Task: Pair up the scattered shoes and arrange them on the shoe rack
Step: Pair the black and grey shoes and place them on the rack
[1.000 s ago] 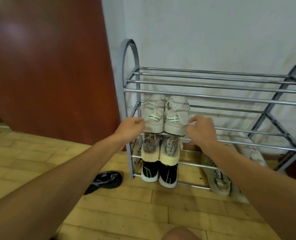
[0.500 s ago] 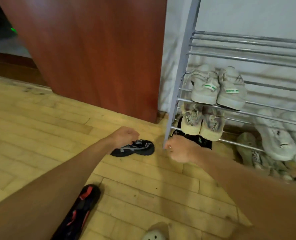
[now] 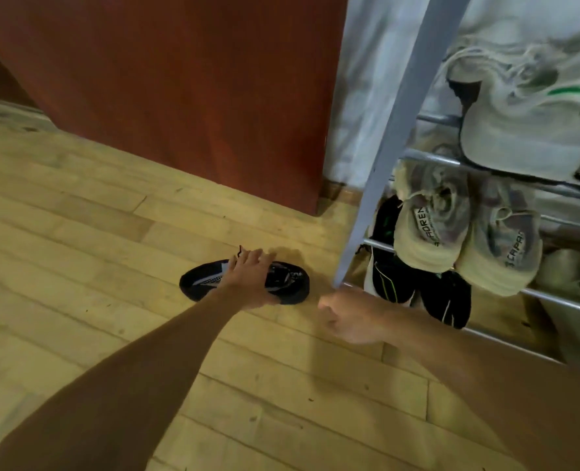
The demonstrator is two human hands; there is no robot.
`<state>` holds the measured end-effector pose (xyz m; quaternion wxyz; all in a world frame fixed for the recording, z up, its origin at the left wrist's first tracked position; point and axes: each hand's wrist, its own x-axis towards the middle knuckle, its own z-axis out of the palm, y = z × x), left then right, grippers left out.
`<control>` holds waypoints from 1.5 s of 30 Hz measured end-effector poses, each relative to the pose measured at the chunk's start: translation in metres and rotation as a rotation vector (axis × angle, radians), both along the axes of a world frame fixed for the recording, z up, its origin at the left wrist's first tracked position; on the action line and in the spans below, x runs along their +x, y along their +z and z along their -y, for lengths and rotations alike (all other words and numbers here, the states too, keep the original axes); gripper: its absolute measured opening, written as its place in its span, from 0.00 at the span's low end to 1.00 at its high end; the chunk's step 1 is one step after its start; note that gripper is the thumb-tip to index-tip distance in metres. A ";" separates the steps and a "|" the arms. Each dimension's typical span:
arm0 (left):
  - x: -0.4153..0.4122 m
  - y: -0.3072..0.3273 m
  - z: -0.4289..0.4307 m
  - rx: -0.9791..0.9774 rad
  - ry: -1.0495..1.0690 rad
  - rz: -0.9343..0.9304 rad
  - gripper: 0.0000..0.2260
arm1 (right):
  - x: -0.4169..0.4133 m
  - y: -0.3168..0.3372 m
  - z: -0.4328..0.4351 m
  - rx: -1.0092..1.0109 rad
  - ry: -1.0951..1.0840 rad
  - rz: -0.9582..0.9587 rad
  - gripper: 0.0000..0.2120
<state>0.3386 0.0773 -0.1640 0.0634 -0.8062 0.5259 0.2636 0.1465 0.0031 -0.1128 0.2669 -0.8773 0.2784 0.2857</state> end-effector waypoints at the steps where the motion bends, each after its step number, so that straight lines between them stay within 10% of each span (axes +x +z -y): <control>1: 0.003 -0.011 0.006 0.070 -0.073 0.096 0.46 | -0.003 -0.009 0.005 0.002 0.010 -0.004 0.06; 14: -0.016 0.005 -0.010 -0.119 -0.246 0.332 0.38 | -0.037 0.016 0.022 0.123 -0.140 0.036 0.17; 34: -0.177 0.376 -0.104 -0.871 -0.985 0.835 0.30 | -0.166 0.322 -0.105 -0.041 -0.626 0.588 0.16; 45: -0.395 0.405 -0.125 -1.034 -0.810 0.262 0.29 | -0.415 0.350 -0.168 -0.143 -1.108 0.674 0.15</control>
